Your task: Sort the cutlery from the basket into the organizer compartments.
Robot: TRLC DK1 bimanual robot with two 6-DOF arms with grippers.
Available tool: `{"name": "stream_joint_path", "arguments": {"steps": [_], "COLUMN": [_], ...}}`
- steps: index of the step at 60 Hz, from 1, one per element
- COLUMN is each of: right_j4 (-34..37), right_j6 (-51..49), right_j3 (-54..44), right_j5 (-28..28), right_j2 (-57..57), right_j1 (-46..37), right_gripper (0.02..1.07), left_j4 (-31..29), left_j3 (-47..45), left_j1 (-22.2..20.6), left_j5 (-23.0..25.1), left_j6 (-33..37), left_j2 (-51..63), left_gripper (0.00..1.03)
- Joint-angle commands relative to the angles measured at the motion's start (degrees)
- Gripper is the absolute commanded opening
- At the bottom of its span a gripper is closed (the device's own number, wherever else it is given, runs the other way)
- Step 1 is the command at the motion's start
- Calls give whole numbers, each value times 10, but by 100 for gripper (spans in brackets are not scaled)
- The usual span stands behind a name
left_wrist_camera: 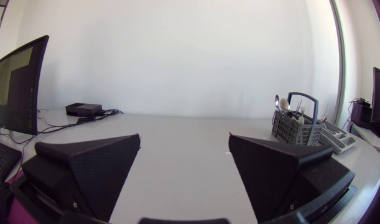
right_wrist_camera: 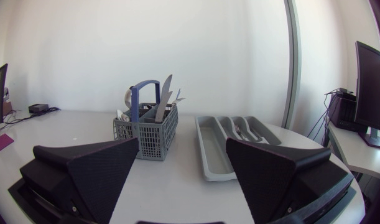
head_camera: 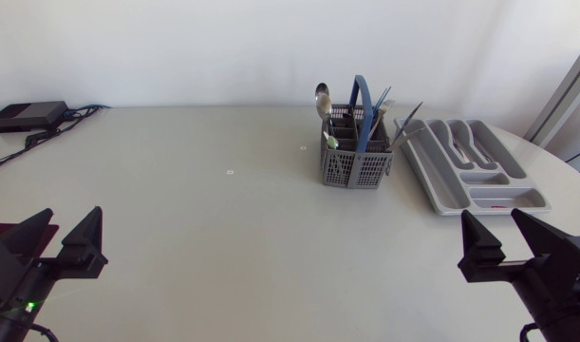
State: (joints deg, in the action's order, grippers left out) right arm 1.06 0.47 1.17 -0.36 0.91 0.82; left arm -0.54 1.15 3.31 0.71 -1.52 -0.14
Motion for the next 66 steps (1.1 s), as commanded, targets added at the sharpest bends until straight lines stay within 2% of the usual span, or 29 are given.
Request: {"name": "stream_joint_path", "arguments": {"steps": [1,19,29,37,49,59,66], "right_j4": [-3,-9,-50,-118,-164,-154,-106], "right_j6": [17,8,-3,-3,-1,22,27], "right_j3": [-12,-12,1,44,125,207,280], "right_j5": [-1,5,29,42,57,69,80], "right_j2": [-5,-12,22,146,310,451,534], "right_j1": [4,16,60,82,128,143,172], "right_gripper": [103,103,102,102,102,102,102], "left_j4": [0,0,28,48,58,43,-21], "left_j3": [-11,3,22,64,151,204,257], "left_j1": [-1,6,12,12,6,-36,-88], "left_j5": [-4,-5,-6,-6,-7,-43,-86], "left_j6": [-3,-4,-5,-14,-45,-59,-55], "left_j2": [-5,-2,39,123,284,380,450], "left_gripper": [99,97,97,97,97,97,96]}}
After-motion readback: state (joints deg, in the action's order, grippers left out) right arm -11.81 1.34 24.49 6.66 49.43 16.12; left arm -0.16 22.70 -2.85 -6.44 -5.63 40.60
